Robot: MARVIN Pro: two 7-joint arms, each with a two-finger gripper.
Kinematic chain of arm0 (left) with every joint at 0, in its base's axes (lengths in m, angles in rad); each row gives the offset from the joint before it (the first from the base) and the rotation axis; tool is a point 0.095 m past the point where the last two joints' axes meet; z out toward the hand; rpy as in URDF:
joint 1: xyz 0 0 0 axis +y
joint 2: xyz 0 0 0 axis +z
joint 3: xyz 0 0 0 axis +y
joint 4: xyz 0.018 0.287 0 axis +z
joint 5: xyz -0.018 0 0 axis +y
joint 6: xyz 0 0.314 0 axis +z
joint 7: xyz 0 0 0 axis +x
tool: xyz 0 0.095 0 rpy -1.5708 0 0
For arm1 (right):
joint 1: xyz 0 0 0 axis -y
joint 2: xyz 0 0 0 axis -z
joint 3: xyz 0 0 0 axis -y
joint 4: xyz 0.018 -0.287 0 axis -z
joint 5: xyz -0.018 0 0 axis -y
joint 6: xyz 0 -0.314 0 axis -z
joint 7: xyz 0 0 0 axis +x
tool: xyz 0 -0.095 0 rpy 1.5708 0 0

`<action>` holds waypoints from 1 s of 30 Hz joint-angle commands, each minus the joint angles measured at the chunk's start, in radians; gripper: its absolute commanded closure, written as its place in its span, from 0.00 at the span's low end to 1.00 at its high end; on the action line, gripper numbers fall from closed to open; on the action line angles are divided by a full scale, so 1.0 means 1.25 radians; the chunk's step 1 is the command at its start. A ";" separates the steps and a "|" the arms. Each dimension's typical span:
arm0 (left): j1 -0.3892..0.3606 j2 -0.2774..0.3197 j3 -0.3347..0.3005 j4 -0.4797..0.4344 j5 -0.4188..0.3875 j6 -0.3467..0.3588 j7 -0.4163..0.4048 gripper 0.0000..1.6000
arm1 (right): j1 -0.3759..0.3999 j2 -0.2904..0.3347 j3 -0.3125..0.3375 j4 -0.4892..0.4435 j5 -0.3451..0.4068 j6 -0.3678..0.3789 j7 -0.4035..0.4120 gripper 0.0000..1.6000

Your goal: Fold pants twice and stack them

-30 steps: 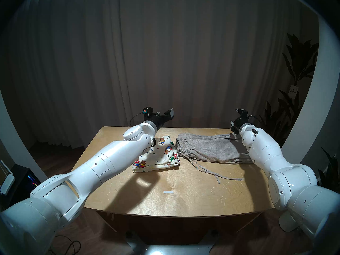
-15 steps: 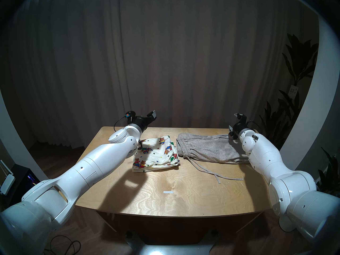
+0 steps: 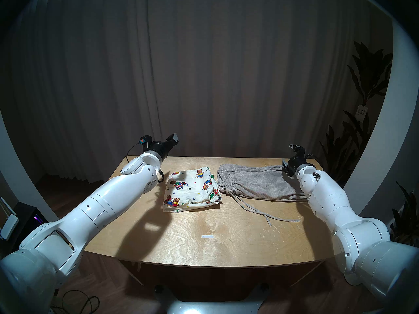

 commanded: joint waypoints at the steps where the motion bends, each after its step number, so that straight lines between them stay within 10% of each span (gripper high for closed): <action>1: 0.004 0.006 -0.023 -0.028 -0.025 -0.010 -0.004 0.00 | -0.017 0.016 0.010 -0.039 0.007 0.011 0.007 0.00; 30: 0.105 0.064 -0.042 -0.055 -0.127 -0.020 -0.011 0.00 | -0.126 0.058 0.045 -0.138 0.038 0.049 0.011 0.00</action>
